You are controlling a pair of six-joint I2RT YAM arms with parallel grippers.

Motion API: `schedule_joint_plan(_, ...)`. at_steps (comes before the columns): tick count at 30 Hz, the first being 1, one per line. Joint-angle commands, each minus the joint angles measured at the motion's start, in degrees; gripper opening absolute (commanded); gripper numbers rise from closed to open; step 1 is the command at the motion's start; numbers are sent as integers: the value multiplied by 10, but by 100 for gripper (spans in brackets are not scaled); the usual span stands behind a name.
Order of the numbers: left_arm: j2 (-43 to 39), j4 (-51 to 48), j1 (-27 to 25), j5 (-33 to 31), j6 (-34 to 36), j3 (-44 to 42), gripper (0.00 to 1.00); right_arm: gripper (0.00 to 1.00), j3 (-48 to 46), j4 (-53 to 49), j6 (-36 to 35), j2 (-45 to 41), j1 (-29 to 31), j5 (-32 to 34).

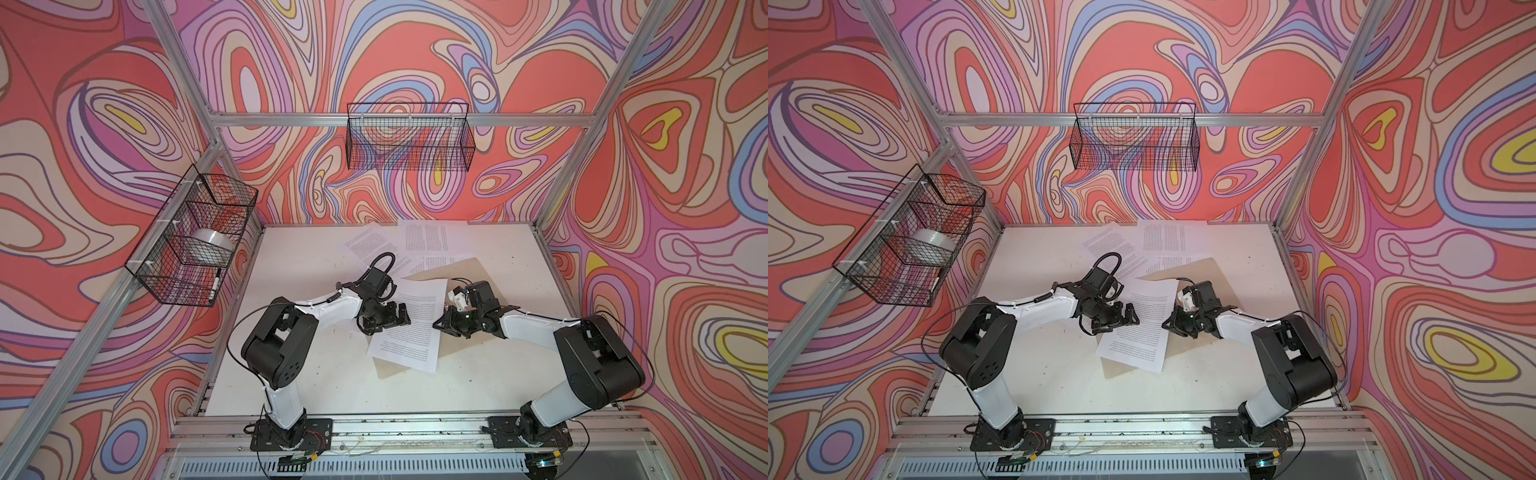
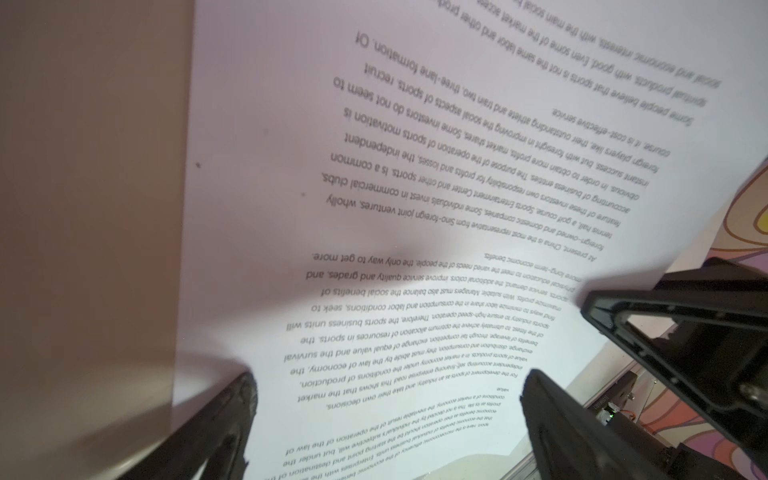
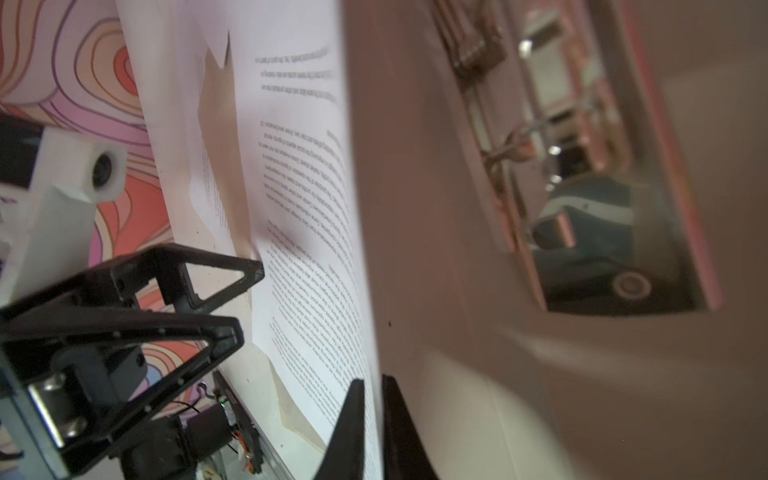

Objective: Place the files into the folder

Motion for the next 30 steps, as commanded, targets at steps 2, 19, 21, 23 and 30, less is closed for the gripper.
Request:
schedule_joint_plan(2, 50, -5, -9, 26, -11, -25, 100, 3, -16, 56, 46, -3, 0, 19)
schedule_joint_plan(19, -53, -20, 40, 83, -15, -3, 100, 0, 109, -62, -123, -87, 0, 47)
schedule_joint_plan(21, -90, -34, 56, 85, -11, 0, 100, 0, 167, -84, -183, -72, 0, 3)
schedule_joint_plan(23, -122, -40, 75, 85, -10, -6, 100, 0, 238, -146, -251, -35, -1, -30)
schedule_joint_plan(30, -178, -49, 132, 83, -6, -60, 100, 0, 402, -322, -443, 80, -1, -1)
